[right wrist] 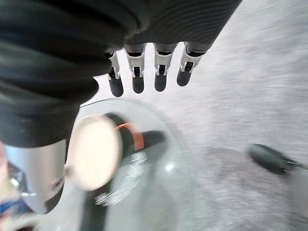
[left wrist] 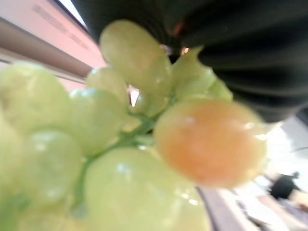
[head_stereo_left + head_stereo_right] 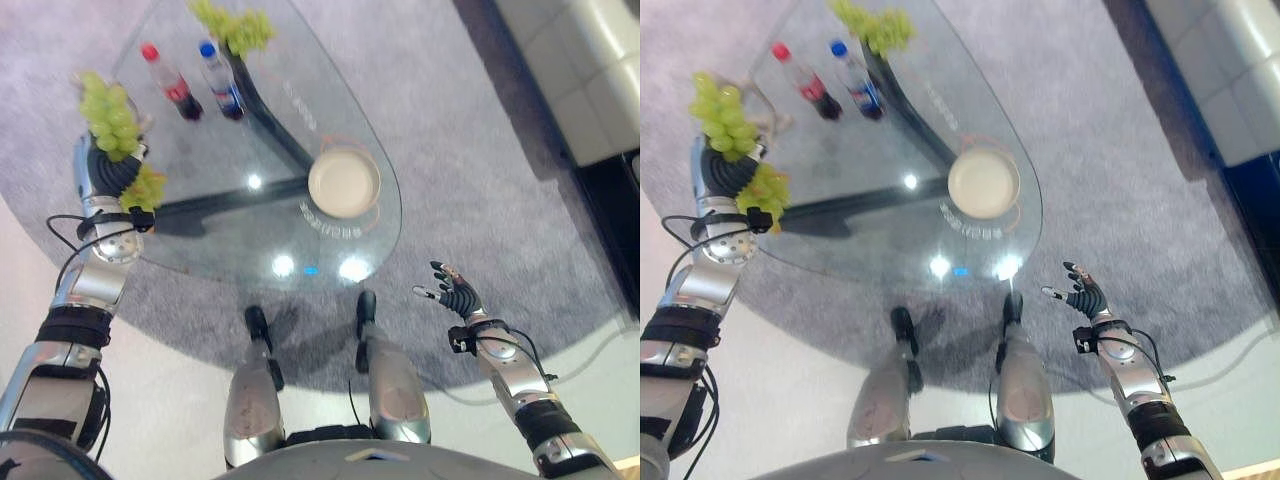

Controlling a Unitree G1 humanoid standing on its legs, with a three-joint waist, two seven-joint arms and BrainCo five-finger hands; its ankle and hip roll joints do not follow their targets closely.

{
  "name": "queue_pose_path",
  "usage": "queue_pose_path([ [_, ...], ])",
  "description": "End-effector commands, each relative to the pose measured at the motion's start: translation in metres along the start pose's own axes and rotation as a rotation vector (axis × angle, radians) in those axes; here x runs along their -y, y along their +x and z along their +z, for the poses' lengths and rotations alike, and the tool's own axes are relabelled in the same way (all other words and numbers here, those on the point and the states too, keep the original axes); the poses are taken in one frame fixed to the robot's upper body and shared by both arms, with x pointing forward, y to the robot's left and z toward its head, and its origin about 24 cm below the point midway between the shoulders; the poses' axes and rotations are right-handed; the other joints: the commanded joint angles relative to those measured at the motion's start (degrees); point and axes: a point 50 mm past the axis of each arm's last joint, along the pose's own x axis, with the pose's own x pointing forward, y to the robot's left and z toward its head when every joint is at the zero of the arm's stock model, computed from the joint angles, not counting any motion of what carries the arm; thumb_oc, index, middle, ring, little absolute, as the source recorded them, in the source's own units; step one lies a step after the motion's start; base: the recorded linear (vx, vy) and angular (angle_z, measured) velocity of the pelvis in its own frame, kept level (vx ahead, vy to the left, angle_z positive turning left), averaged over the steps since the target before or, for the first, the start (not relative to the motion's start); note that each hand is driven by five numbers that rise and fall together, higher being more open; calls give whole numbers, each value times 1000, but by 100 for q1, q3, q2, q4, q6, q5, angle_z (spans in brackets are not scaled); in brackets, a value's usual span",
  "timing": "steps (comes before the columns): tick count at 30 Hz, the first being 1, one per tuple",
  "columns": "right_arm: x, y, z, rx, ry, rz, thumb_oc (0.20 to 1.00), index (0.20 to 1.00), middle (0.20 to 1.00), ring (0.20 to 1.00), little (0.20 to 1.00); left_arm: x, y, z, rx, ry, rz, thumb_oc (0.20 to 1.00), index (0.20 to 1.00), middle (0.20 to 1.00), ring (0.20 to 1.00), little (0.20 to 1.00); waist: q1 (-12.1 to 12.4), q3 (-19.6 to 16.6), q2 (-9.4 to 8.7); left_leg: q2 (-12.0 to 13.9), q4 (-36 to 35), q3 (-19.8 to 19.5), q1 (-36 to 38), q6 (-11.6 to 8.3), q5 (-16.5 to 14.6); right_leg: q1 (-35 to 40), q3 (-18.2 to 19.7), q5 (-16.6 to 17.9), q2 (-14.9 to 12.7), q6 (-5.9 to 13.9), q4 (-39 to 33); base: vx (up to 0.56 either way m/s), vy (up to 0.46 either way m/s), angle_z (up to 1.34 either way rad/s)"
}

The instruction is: Pick up fruits into the plate

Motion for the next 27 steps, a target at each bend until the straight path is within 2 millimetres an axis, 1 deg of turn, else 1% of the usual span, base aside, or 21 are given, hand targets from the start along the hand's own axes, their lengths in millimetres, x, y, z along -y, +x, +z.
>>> queue_pose_path([
  [1,5,-3,11,33,-86,115,1000,1000,1000,1000,1000,5,-6,16,101,-119,-89,200,200,200,200,200,4,-925,60,-203,582,70,-84,46,-719,248,-251,-603,-108,107,425,173,-31,6],
  [2,6,0,21,43,-109,161,1000,1000,1000,1000,1000,10,-10,22,118,-133,-138,200,200,200,200,200,51,-1039,69,-157,533,66,57,34,-710,400,-269,-598,-117,113,388,136,-35,4],
  [4,7,2,32,63,-131,203,1000,1000,1000,1000,1000,15,-13,27,135,-158,-194,200,200,200,200,200,98,-1147,69,-125,489,64,163,16,-702,520,-291,-592,-121,118,349,121,-32,-1],
  [5,7,4,43,87,-168,250,1000,1000,1000,1000,1000,21,-18,33,163,-194,-264,200,200,200,200,200,146,-1252,68,-107,433,66,292,-3,-693,668,-305,-580,-107,122,281,124,-34,-1],
  [8,7,13,77,127,-256,340,1000,1000,1000,1000,1000,31,-21,51,217,-259,-383,200,200,200,200,200,237,-1423,47,-86,349,43,493,-21,-702,887,-336,-560,-111,139,162,56,-22,2],
  [9,7,15,81,129,-260,346,1000,1000,1000,1000,1000,32,-22,53,223,-266,-393,200,200,200,200,200,246,-1438,45,-81,341,44,515,-23,-704,908,-342,-559,-112,138,154,31,-16,-4],
  [10,6,19,94,137,-286,374,1000,1000,1000,1000,1000,37,-23,60,247,-294,-440,200,200,200,200,200,284,-1488,39,-69,322,42,578,-24,-709,975,-367,-561,-114,133,137,54,-15,-4],
  [11,1,26,109,145,-312,416,1000,1000,1000,1000,1000,40,-25,68,275,-331,-488,200,200,200,200,200,332,-1544,34,-56,299,32,662,-22,-715,1059,-386,-575,-112,127,126,62,-20,-6],
  [15,-14,35,138,174,-407,464,1000,1000,1000,1000,1000,50,-28,90,354,-393,-628,200,200,200,200,200,428,-1687,22,-51,229,-1,805,-11,-737,1230,-413,-600,-106,124,52,20,-9,-3],
  [17,-22,40,151,181,-445,474,1000,1000,1000,1000,1000,55,-28,101,387,-412,-687,200,200,200,200,200,461,-1735,26,-42,197,-2,856,-9,-738,1288,-432,-599,-113,125,17,0,0,0],
  [18,-24,40,152,182,-448,475,1000,1000,1000,1000,1000,56,-28,103,392,-413,-695,200,200,200,200,200,465,-1741,27,-40,192,0,866,-8,-739,1299,-433,-599,-113,125,10,0,0,0],
  [21,-34,46,166,189,-479,472,1000,1000,1000,1000,1000,62,-28,119,431,-438,-765,200,200,200,200,200,500,-1804,35,-24,162,14,911,-8,-745,1348,-449,-591,-118,129,-37,0,0,0],
  [22,-40,49,172,197,-488,471,1000,1000,1000,1000,1000,63,-28,128,481,-440,-766,200,200,200,200,200,507,-1834,42,-15,160,19,936,-7,-752,1375,-435,-583,-121,131,-61,0,0,0],
  [24,-49,51,180,199,-483,468,1000,1000,1000,1000,1000,65,-30,140,518,-478,-778,200,200,200,200,200,520,-1853,49,-7,132,11,957,-11,-746,1403,-426,-568,-122,133,-100,0,0,0],
  [26,-57,53,185,202,-465,467,1000,1000,1000,1000,1000,70,-32,150,547,-506,-790,200,200,200,200,200,516,-1873,54,4,100,10,975,-20,-736,1419,-408,-540,-123,139,-147,0,0,0],
  [27,-59,54,187,204,-459,468,1000,1000,1000,1000,1000,71,-32,152,551,-514,-795,200,200,200,200,200,513,-1881,54,7,90,11,979,-24,-732,1422,-401,-533,-122,142,-160,0,0,0],
])
